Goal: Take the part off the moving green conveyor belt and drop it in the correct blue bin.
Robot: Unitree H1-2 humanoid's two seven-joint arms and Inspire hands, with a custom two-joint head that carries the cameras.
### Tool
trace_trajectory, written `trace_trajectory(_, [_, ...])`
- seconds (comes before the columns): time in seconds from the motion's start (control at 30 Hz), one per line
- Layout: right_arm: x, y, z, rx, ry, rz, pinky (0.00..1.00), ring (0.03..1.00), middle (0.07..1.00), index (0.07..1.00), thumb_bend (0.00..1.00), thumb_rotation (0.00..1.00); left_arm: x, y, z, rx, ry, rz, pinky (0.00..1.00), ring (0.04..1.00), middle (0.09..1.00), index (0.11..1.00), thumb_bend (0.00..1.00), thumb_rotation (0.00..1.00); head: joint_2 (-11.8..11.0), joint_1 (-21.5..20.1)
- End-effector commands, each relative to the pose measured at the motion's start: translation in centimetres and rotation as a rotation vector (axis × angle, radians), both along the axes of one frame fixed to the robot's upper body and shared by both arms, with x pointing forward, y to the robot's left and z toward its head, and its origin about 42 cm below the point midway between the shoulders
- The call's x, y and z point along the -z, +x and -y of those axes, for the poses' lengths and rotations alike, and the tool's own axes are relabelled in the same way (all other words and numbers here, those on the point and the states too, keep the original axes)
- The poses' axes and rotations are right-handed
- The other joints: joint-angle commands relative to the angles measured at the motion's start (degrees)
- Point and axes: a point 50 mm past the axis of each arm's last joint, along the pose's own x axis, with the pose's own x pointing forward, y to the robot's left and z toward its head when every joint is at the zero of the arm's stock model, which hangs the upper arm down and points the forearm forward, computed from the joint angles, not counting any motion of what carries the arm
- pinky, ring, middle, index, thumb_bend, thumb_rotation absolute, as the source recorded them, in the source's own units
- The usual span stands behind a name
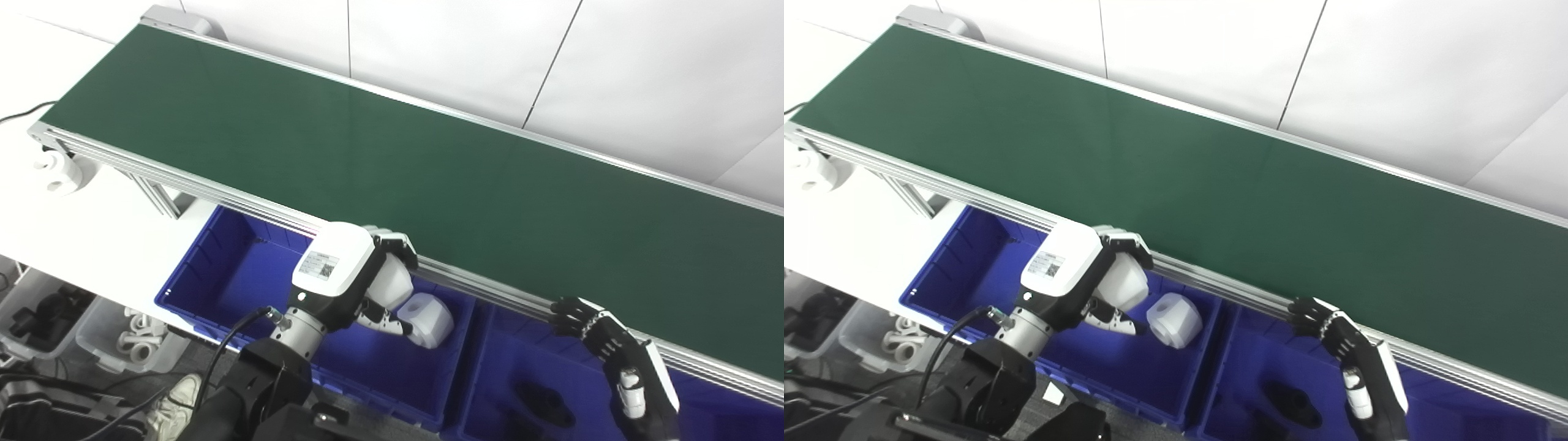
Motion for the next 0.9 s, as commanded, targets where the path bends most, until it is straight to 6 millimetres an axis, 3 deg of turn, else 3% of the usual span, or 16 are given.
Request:
trace_trajectory(0.0, [-0.9, 0.2, 0.2, -0.008, -0.003, 0.032, 0.67, 0.718, 0.756, 0.764, 0.93, 1.00, -1.3, -0.2, 0.3, -0.009, 0.032, 0.038, 0.75, 0.819, 0.852, 0.748, 0.92, 0.38, 0.0, -0.1])
trace_trajectory(0.03, [-0.9, 0.2, 0.2, -0.009, -0.003, 0.032, 0.67, 0.718, 0.756, 0.765, 0.93, 1.00, -1.3, -0.3, 0.3, -0.007, 0.044, 0.032, 0.80, 0.863, 0.893, 0.793, 0.98, 0.45, 0.0, -0.2])
trace_trajectory(0.13, [-0.8, 0.2, 0.2, -0.012, 0.002, 0.031, 0.67, 0.720, 0.754, 0.762, 0.93, 0.99, -1.3, -0.5, 0.4, 0.004, 0.056, 0.015, 0.85, 0.895, 0.927, 0.841, 1.00, 0.52, 0.0, -0.2])
trace_trajectory(0.6, [-0.7, 0.2, -0.1, -0.012, 0.003, 0.031, 0.68, 0.724, 0.755, 0.761, 0.94, 1.00, -1.7, -0.6, 0.6, 0.040, 0.021, 0.010, 0.84, 0.886, 0.911, 0.861, 1.00, 0.55, 0.0, -1.1])
trace_trajectory(0.7, [-0.6, 0.2, -0.3, -0.021, 0.011, 0.032, 0.68, 0.727, 0.758, 0.763, 0.92, 1.00, -2.6, -0.5, 1.2, 0.071, -0.056, 0.014, 0.84, 0.887, 0.911, 0.871, 1.00, 0.54, 0.1, -2.1])
trace_trajectory(0.83, [-0.5, 0.2, -1.4, -0.022, 0.003, 0.020, 0.68, 0.727, 0.761, 0.767, 0.94, 0.99, -4.5, 0.6, 2.8, 0.148, -0.372, -0.022, 0.80, 0.882, 0.910, 0.873, 0.95, 0.51, 0.5, -10.0])
trace_trajectory(0.87, [-0.6, 0.1, -1.7, -0.019, -0.004, 0.021, 0.68, 0.730, 0.764, 0.773, 0.95, 0.99, -4.7, 1.0, 3.3, 0.165, -0.458, -0.036, 0.76, 0.868, 0.905, 0.880, 0.93, 0.54, 0.5, -10.6])
